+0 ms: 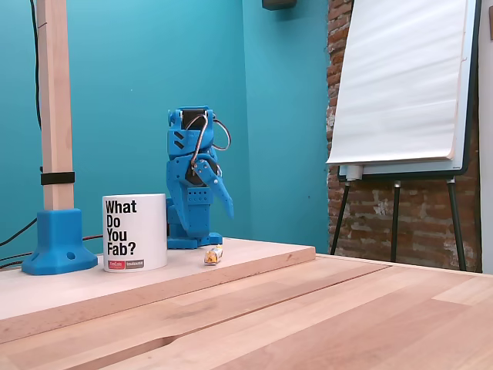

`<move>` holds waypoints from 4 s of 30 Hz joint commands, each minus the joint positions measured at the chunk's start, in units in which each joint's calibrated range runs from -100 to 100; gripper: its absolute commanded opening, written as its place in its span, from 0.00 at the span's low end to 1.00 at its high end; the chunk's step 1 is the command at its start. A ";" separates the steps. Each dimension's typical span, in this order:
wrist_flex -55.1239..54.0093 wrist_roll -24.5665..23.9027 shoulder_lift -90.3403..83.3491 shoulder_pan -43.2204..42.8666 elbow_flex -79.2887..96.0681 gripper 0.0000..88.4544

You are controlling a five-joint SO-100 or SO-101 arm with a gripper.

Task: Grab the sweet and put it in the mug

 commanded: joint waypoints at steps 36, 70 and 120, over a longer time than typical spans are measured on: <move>-10.30 3.52 12.98 -0.41 2.73 0.40; -11.27 3.27 12.98 -0.70 7.64 0.40; -11.27 2.98 12.80 -6.94 7.55 0.00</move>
